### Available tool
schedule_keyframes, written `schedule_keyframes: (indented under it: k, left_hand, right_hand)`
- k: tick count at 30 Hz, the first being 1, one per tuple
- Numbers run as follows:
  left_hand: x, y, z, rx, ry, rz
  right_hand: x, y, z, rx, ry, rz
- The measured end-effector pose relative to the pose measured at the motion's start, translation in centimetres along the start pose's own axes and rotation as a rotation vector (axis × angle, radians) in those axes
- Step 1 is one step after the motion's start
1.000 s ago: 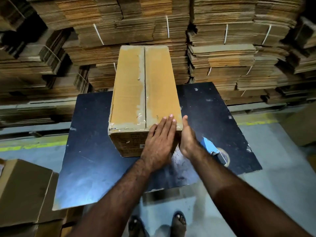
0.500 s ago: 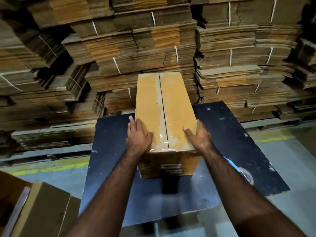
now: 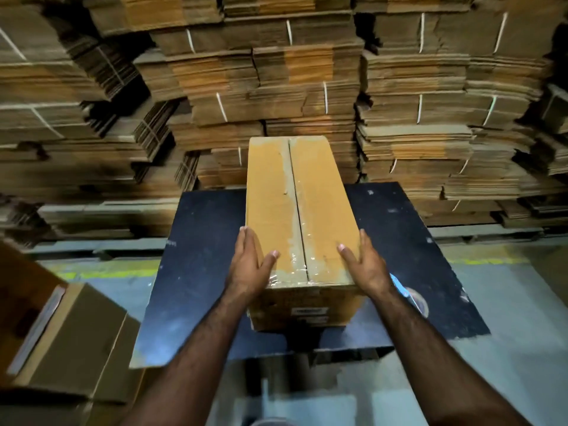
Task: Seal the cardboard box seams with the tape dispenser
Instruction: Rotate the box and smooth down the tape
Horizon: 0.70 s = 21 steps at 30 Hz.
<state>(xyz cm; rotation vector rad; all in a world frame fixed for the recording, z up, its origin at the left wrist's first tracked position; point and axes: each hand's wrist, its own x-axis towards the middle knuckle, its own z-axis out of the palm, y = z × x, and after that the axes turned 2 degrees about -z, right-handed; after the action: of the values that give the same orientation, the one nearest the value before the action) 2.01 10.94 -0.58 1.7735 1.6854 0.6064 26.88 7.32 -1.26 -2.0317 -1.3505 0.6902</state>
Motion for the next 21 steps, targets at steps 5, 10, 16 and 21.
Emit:
schedule_keyframes:
  k: [5,10,16,21]
  left_hand:
    - [-1.7,0.6,0.9,-0.023,0.026,-0.004]
    - [-1.4,0.5,0.9,-0.011,0.028,-0.023]
    - [-2.2,1.4,1.6,-0.060,0.063,-0.012]
    - [-2.2,1.4,1.3,-0.057,0.050,-0.014]
  right_hand:
    - [-1.2,1.4,-0.9,0.005,-0.010,-0.024]
    - [-0.8,0.8,-1.2,0.020,-0.038,-0.014]
    - [-0.8,1.0,-2.3,0.043,-0.070,0.009]
    - [-1.3,0.4,-2.5,0.050,-0.085,0.020]
